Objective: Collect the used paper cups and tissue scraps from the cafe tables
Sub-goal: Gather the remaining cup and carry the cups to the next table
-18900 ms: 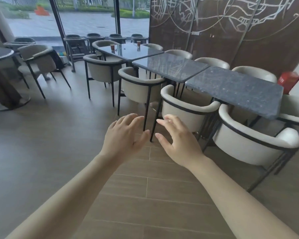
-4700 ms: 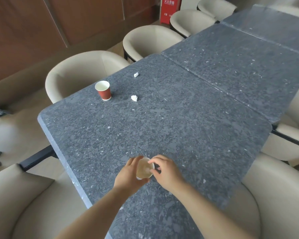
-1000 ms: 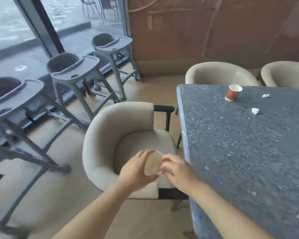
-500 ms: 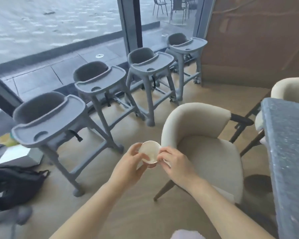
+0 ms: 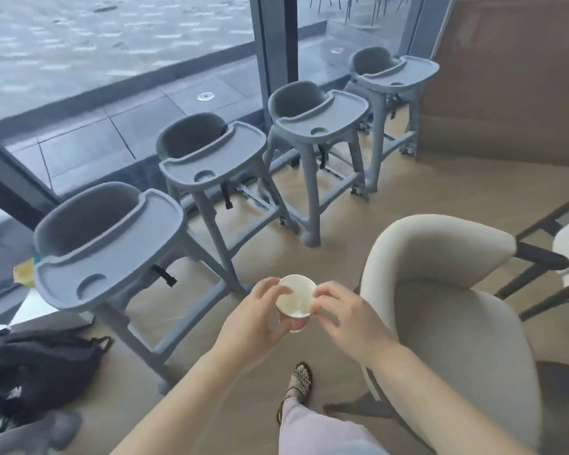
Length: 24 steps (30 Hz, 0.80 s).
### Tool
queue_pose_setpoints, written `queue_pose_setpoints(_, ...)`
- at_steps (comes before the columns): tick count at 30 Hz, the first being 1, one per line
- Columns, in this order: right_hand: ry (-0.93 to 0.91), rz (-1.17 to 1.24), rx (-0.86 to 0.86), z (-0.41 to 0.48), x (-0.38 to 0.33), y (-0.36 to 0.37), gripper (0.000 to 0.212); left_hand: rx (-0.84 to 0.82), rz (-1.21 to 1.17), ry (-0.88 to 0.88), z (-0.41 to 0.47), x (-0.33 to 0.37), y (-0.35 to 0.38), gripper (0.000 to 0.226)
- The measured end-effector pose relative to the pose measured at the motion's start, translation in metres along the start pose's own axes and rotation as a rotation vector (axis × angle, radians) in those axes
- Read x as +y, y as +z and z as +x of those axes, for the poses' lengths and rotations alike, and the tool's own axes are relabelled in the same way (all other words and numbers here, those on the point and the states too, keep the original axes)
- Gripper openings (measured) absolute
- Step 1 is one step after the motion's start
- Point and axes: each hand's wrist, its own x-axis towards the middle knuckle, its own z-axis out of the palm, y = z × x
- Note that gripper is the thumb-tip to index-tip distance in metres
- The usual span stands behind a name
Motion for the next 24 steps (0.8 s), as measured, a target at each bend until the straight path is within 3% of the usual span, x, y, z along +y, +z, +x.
queue_pose_setpoints(4, 0.026, 0.017, 0.023, 0.077, 0.025, 0.003, 0.007, 0.011, -0.049, -0.003, 0.08, -0.023, -0.023, 0.068)
queue_pose_setpoints(12, 0.086, 0.037, 0.05, 0.193, 0.072, -0.001, 0.003, -0.001, -0.103, -0.025, 0.207, -0.057, -0.048, 0.075)
queue_pose_setpoints(18, 0.23, 0.026, 0.077, 0.244, 0.131, -0.016, 0.007, -0.063, -0.155, -0.015, 0.305, -0.064, -0.034, 0.071)
queue_pose_setpoints(24, 0.452, -0.048, 0.158, 0.305, 0.204, -0.041, 0.015, -0.162, -0.178, 0.144, 0.439, -0.071, -0.023, 0.057)
